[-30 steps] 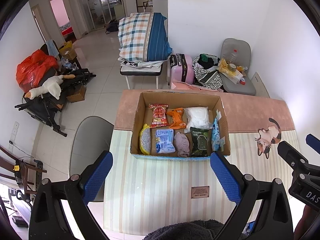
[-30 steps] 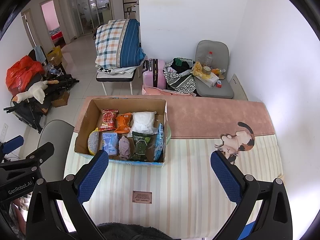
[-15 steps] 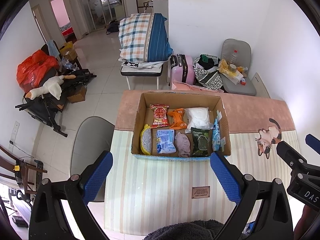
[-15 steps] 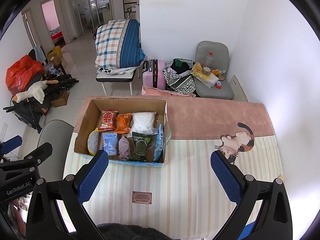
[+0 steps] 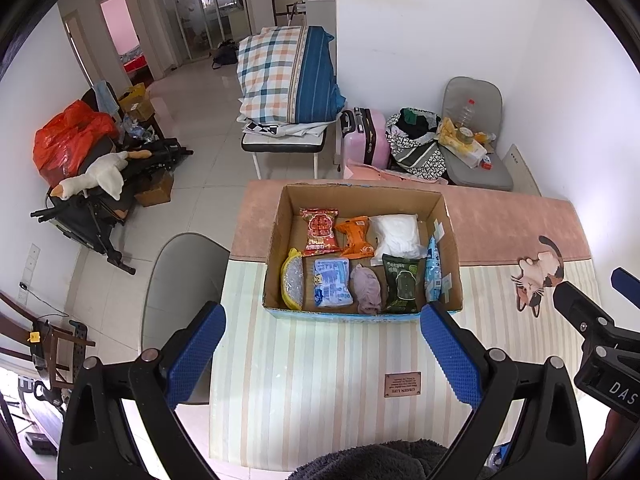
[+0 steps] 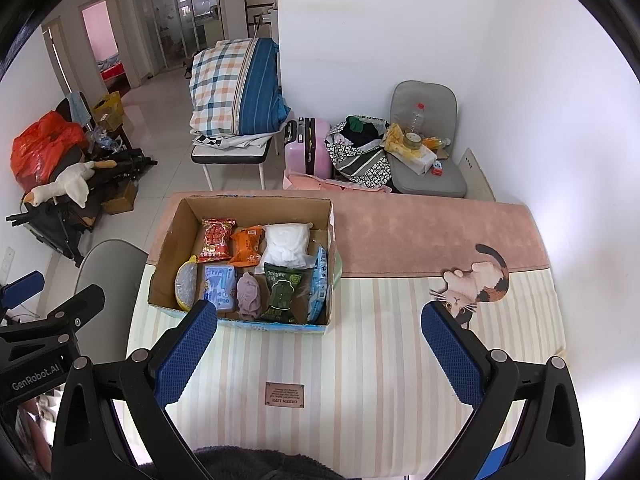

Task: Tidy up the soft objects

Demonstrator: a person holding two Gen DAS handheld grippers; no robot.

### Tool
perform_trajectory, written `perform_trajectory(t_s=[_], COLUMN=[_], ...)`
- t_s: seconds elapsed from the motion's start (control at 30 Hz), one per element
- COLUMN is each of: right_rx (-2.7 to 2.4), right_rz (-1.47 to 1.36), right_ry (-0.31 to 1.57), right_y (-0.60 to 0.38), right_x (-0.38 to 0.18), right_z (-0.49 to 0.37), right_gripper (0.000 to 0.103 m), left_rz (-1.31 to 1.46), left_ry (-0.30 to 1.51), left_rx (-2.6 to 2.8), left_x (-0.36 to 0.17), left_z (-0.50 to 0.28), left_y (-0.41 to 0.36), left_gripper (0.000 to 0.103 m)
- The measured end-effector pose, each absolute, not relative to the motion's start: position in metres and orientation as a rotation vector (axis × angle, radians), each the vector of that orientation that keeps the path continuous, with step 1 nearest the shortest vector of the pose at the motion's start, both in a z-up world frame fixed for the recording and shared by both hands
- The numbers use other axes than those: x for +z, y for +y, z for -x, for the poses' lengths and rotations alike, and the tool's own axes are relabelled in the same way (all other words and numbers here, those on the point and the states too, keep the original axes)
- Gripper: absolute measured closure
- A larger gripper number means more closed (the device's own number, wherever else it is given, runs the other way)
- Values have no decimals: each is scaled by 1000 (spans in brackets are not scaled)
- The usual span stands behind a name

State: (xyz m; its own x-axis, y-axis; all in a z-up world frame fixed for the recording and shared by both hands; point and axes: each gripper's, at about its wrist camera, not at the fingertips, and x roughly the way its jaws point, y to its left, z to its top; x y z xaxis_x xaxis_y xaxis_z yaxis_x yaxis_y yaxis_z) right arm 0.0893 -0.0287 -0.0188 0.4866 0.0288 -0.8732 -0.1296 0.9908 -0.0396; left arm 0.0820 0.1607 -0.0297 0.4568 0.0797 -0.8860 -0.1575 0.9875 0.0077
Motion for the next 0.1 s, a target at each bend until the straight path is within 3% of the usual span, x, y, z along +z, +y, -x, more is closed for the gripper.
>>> perform_trajectory(t_s=[0.1], right_rx=[94], right_rz=[106], right_ry=[1056], right_y=[-29], right_x=[-19], right_z=[-90], right_gripper=[0], left_rz=[83], left_ry=[1085], left_rx=[142], left_x=[-30], left_z=[-81], left_y=[162], left_gripper=[3])
